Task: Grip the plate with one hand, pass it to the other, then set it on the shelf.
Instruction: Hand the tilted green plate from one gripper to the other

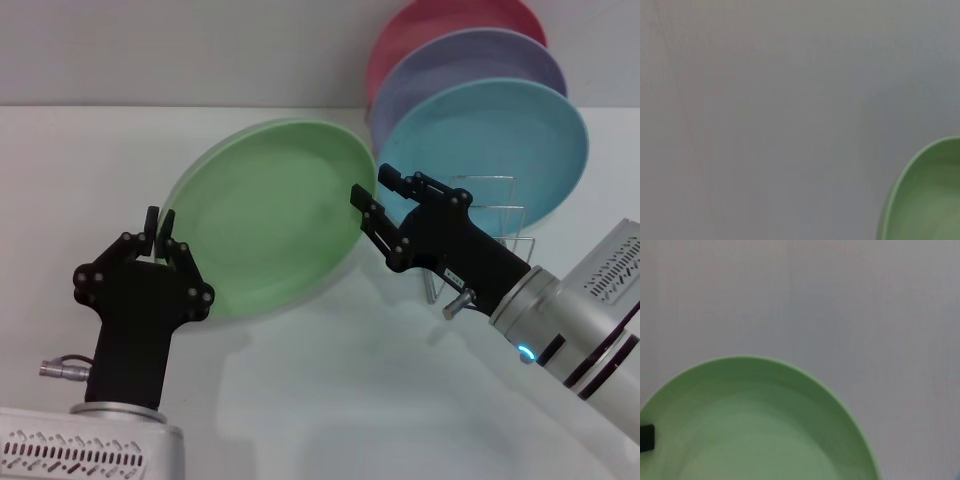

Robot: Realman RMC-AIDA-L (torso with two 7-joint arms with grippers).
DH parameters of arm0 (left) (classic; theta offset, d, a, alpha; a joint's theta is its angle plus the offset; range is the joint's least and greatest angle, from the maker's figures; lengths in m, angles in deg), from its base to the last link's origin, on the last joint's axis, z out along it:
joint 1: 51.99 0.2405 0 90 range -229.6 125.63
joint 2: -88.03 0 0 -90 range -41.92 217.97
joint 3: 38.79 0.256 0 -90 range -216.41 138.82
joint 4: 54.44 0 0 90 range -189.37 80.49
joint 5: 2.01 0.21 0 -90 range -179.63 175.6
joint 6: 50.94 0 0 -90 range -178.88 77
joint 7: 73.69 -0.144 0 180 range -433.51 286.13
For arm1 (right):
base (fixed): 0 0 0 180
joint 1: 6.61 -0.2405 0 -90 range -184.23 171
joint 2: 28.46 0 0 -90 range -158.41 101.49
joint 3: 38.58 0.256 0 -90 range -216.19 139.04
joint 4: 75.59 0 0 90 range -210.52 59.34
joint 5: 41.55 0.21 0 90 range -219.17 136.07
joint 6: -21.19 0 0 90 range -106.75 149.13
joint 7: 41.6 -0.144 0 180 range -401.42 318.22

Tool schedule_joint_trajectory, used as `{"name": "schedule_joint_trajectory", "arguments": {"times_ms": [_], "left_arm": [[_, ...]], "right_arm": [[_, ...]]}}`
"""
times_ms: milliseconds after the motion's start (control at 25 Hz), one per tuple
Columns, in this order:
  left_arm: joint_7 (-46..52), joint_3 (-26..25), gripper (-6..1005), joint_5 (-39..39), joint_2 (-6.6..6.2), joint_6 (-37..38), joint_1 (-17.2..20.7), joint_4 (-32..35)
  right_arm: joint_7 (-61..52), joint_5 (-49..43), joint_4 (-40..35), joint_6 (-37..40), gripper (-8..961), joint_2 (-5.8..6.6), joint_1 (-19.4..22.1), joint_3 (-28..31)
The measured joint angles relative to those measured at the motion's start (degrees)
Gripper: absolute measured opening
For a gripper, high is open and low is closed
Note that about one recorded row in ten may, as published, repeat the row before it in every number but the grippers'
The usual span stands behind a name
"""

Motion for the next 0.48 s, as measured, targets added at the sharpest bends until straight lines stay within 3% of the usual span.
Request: {"name": "schedule_joint_trajectory", "arguments": {"times_ms": [480], "left_arm": [[-0.05,0.0,98,0.54,0.0,-0.78,0.35,-0.26]], "right_arm": [[0.01,0.0,0.45,-0.83,299,-0.05,-0.01,-0.01]]}}
